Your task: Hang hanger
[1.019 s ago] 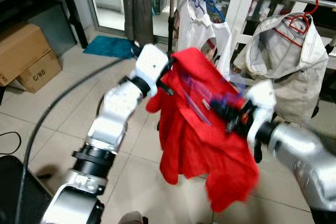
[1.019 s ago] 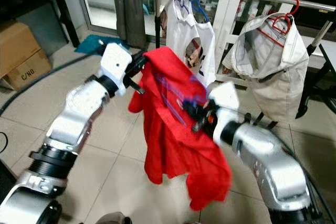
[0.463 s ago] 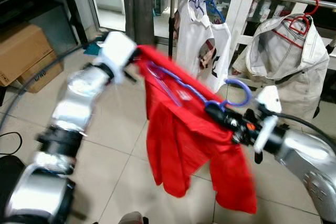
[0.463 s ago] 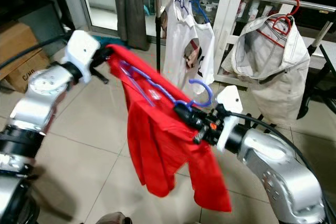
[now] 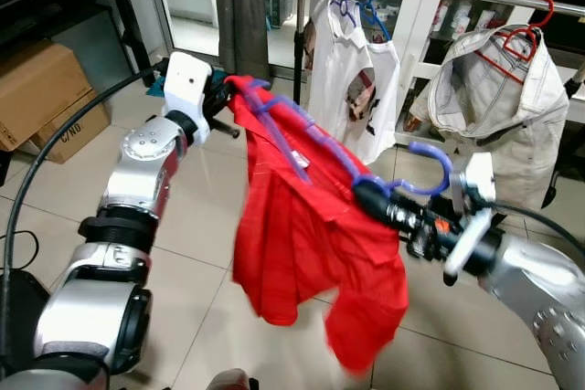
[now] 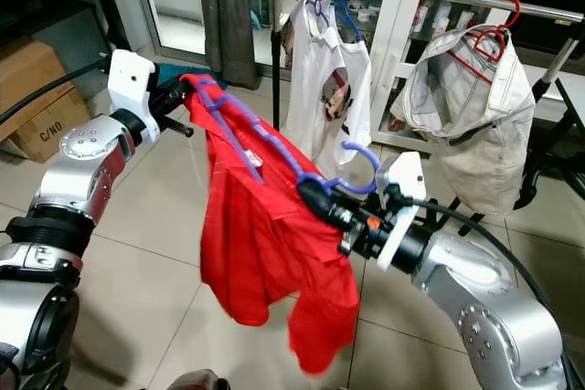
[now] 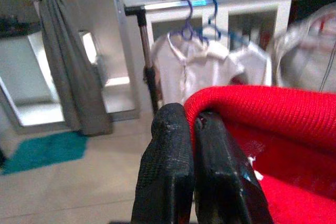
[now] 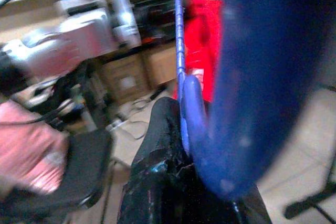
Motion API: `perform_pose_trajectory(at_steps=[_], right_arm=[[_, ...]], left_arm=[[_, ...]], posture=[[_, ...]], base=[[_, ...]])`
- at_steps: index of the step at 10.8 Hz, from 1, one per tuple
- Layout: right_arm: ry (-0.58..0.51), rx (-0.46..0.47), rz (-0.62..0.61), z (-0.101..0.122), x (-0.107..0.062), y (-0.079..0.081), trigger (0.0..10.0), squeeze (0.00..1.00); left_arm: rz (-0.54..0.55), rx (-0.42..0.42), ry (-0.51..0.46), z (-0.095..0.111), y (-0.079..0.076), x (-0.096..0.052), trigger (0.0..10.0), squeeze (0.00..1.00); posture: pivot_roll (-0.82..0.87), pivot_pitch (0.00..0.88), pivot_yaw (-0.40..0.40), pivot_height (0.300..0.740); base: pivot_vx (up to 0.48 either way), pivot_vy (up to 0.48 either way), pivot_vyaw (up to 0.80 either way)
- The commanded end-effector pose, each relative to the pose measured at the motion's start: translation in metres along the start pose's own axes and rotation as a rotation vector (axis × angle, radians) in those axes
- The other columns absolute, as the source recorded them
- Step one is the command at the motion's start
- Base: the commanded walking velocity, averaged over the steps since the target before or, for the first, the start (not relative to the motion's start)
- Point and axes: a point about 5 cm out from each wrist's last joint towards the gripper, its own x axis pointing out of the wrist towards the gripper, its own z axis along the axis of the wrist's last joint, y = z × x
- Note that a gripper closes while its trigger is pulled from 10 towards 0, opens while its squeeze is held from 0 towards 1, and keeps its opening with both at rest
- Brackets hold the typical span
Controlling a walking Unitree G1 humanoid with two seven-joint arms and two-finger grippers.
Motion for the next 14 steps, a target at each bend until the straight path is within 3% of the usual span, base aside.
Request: perform_pose_trajectory(at_steps=[1,2,4,5,6,7,8,9,10,11,12,13,14], right_arm=[[-0.002,-0.005,-0.067,0.002,-0.005,-0.009,0.0,0.0],[-0.093,0.059,-0.175,0.01,0.0,-0.019,0.0,0.0],[-0.241,0.145,-0.308,0.026,0.011,-0.032,0.0,0.0],[-0.297,0.147,-0.317,0.034,0.017,-0.033,0.0,0.0],[-0.342,0.148,-0.302,0.04,0.019,-0.031,0.0,0.0],[-0.37,0.159,-0.283,0.044,0.02,-0.029,0.0,0.0],[-0.388,0.161,-0.343,0.048,0.02,-0.035,0.0,0.0],[-0.313,0.116,-0.547,0.039,0.014,-0.054,0.1,0.0],[-0.166,0.113,-0.633,0.02,0.009,-0.062,10.0,0.0],[-0.113,0.041,-0.579,0.013,0.009,-0.052,10.0,0.0],[-0.002,0.053,-0.595,-0.007,0.007,-0.045,10.0,0.0],[0.106,0.1,-0.684,-0.031,0.0,-0.043,10.0,0.0],[0.149,0.029,-0.76,-0.048,-0.008,-0.04,10.0,0.0]], left_arm=[[0.033,-0.029,-0.037,0.009,0.007,-0.001,0.0,0.0],[-0.063,-0.104,-0.054,0.002,-0.017,0.002,0.0,0.0],[-0.221,-0.129,-0.067,-0.002,-0.062,0.001,0.0,0.0],[-0.298,-0.147,-0.054,-0.005,-0.088,-0.002,0.0,0.0],[-0.343,-0.142,-0.04,-0.008,-0.104,-0.005,0.0,0.0],[-0.361,-0.133,-0.032,-0.01,-0.11,-0.007,0.0,0.0],[-0.381,-0.129,-0.036,-0.009,-0.119,-0.011,0.0,0.0],[-0.361,-0.141,-0.045,-0.006,-0.12,-0.016,0.0,0.0],[-0.303,-0.154,-0.036,-0.006,-0.113,-0.024,0.0,0.0],[-0.257,-0.151,-0.021,-0.008,-0.108,-0.03,0.3,0.0],[-0.164,-0.154,0.004,-0.013,-0.101,-0.037,10.0,0.0],[-0.076,-0.158,0.059,-0.021,-0.095,-0.043,10.0,0.0],[0.015,-0.1,0.11,-0.033,-0.088,-0.049,10.0,0.0]], posture=[[0.04,0.0,0.038,0.74],[0.04,0.0,0.04,0.74],[0.04,0.0,0.04,0.74],[0.05,0.0,0.038,0.74],[0.05,0.0,0.036,0.74],[0.05,0.0,0.036,0.74],[0.05,0.0,0.035,0.74],[0.05,0.0,0.039,0.74],[0.05,0.0,0.045,0.74],[0.05,0.0,0.049,0.74],[0.05,0.0,0.06,0.74],[0.05,0.0,0.065,0.74],[0.03,0.005,0.07,0.74]], base=[[0.0,0.0,0.0],[0.0,0.0,0.0],[0.0,0.0,0.0],[0.0,0.0,0.0],[0.0,0.0,0.0],[0.0,0.0,0.0],[0.0,0.0,0.0],[0.0,0.0,0.0],[0.0,0.0,0.0],[0.0,0.0,0.0],[0.0,0.0,-0.58],[0.0,0.0,-0.76],[0.0,0.0,-0.69]])
